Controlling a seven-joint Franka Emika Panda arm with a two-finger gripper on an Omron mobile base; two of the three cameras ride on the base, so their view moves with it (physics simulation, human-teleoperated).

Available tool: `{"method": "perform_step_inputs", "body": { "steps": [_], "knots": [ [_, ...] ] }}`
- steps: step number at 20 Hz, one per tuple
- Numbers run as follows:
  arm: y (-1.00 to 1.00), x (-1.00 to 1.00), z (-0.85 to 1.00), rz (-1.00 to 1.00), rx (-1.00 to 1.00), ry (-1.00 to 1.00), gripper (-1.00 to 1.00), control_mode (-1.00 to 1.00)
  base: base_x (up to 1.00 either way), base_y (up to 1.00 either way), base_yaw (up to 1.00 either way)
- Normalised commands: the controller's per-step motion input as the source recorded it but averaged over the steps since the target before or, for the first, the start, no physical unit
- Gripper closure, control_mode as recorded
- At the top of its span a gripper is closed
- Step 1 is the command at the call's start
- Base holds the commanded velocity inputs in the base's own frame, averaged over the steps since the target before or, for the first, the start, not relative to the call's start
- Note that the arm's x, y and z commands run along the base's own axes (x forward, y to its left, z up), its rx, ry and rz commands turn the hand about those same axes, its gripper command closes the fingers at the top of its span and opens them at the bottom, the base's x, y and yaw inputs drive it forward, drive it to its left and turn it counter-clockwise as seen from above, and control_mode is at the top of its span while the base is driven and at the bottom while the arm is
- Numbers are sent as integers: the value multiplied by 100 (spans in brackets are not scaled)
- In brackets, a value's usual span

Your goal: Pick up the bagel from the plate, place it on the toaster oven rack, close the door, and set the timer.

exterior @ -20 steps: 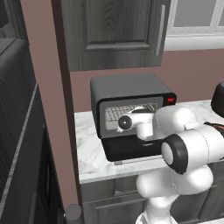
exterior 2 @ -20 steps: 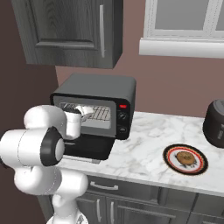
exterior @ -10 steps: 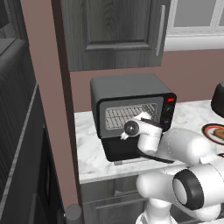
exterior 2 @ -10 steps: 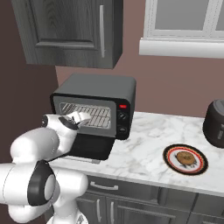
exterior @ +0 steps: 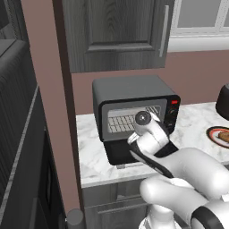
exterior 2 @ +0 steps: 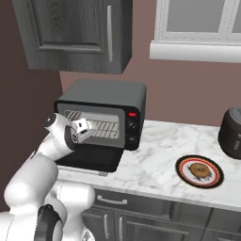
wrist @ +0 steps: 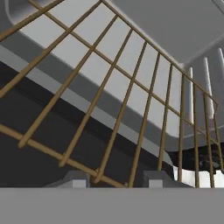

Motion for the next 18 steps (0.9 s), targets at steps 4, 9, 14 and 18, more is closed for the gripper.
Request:
{"method": "perform_step_inputs", "body": {
  "steps": [4,9,14,18],
  "knots": [
    [0,-33,-15,0,10,31,-100,-100,0,0,0],
    [0,-43,5,0,6,8,-100,-100,0,0,0],
    [-15,-78,50,0,9,-9,-100,-100,0,0,0],
    [-49,-57,49,0,5,-16,-100,-100,0,0,0]
  ]
}}
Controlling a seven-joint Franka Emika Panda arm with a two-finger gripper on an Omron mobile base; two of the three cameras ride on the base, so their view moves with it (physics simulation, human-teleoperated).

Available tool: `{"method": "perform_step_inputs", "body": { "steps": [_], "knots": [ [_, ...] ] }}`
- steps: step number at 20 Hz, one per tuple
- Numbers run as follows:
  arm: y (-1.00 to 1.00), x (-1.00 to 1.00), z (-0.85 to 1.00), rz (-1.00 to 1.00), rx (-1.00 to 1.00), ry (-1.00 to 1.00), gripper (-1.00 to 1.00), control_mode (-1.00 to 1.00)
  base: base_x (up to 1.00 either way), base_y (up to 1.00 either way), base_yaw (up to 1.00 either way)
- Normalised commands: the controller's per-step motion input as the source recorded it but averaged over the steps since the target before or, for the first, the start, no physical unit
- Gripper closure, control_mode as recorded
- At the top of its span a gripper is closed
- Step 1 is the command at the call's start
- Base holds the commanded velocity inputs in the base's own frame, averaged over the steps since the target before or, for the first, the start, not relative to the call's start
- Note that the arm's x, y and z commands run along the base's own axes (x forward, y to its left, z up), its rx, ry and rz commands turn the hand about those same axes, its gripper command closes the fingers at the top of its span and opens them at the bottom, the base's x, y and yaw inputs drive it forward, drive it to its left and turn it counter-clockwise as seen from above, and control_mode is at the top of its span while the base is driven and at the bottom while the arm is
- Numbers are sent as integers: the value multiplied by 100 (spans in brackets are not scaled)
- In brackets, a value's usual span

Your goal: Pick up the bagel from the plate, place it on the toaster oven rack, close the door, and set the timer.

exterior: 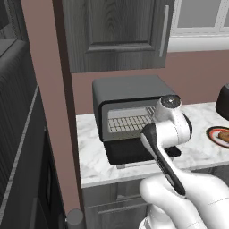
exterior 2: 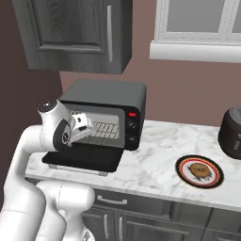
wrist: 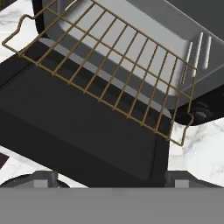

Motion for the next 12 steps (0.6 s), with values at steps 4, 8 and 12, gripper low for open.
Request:
{"method": "perform_step_inputs", "body": {
  "steps": [4,8,12],
  "knots": [
    [-80,-6,20,-3,1,-4,-100,-100,0,0,0],
    [-94,0,7,-7,0,0,-100,-100,0,0,0],
    [-95,0,3,-8,0,0,-100,-100,0,0,0]
  ]
}}
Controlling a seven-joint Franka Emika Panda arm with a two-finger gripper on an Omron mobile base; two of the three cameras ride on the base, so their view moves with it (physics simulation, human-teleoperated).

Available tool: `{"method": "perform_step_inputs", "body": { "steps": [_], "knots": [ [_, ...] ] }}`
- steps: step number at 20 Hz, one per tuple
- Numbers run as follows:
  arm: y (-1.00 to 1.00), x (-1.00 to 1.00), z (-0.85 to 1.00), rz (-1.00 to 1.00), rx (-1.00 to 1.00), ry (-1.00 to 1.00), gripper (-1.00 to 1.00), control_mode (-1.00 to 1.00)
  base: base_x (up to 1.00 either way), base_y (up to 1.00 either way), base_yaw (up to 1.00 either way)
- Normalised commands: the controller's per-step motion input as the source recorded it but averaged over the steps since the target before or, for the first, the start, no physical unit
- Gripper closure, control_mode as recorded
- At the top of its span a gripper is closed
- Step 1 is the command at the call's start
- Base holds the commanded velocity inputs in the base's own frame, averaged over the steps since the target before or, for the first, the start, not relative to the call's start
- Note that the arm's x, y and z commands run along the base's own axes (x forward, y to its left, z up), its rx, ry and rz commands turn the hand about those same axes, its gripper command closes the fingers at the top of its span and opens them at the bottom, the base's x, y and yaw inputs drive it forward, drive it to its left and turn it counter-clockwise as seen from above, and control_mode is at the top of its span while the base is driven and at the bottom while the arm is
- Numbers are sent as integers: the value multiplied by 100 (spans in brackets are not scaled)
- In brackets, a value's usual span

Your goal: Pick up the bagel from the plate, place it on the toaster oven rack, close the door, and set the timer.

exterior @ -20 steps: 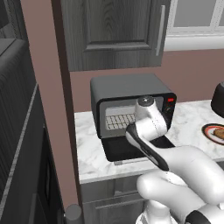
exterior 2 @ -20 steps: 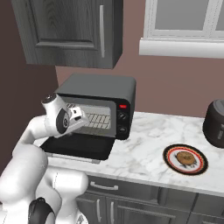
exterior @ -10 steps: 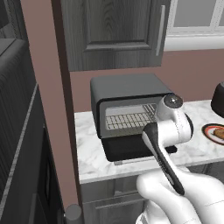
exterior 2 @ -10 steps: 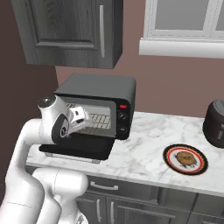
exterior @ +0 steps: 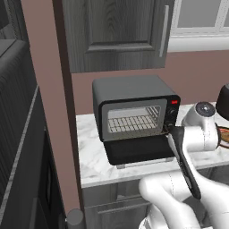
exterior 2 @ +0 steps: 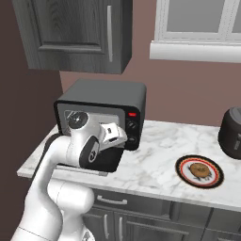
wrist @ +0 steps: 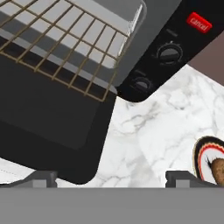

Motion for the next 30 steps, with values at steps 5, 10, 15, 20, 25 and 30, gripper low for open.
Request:
{"method": "perform_step_inputs", "body": {
  "steps": [5,10,15,20,25,30],
  "knots": [
    [-87,4,0,-10,0,0,-100,-100,0,0,0],
    [-75,24,0,-12,0,4,-100,-100,0,0,0],
    [-76,40,0,-9,0,5,-100,-100,0,0,0],
    [-74,43,0,-8,0,8,-100,-100,0,0,0],
    [-70,28,-1,-5,0,12,-100,-100,0,0,0],
    [-61,9,-19,0,0,10,-100,-100,0,0,0]
  ]
}}
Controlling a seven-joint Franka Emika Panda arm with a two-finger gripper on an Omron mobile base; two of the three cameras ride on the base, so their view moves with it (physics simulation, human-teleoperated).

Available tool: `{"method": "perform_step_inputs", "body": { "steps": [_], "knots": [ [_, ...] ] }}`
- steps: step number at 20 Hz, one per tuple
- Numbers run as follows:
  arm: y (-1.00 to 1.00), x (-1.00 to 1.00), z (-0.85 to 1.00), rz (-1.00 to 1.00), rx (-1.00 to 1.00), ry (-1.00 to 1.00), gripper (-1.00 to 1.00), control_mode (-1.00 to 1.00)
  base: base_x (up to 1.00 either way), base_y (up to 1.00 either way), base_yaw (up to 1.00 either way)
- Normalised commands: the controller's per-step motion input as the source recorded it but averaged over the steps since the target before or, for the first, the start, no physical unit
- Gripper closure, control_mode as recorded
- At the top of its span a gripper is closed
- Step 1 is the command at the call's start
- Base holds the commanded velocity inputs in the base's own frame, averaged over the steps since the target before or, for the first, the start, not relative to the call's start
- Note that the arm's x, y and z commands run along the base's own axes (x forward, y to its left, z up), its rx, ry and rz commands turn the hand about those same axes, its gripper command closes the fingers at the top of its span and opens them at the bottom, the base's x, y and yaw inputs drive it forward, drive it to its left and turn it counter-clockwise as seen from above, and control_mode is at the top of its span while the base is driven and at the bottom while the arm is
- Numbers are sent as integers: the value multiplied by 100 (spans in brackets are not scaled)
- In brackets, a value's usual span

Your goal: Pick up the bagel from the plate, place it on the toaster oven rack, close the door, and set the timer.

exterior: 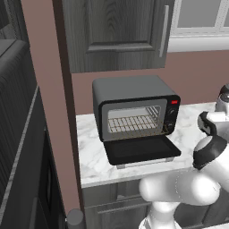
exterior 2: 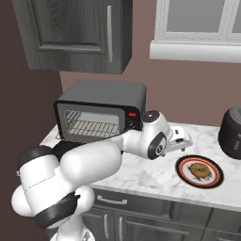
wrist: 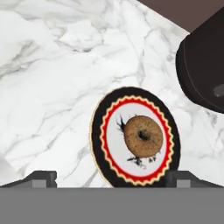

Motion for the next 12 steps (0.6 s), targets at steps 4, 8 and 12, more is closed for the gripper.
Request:
{"method": "perform_step_inputs", "body": {
  "steps": [4,8,12],
  "knots": [
    [-55,0,-30,0,0,7,-100,-100,0,0,0],
    [-42,0,-33,0,0,7,-100,-100,0,0,0],
    [-30,0,-31,0,0,3,-100,-100,0,0,0]
  ]
}}
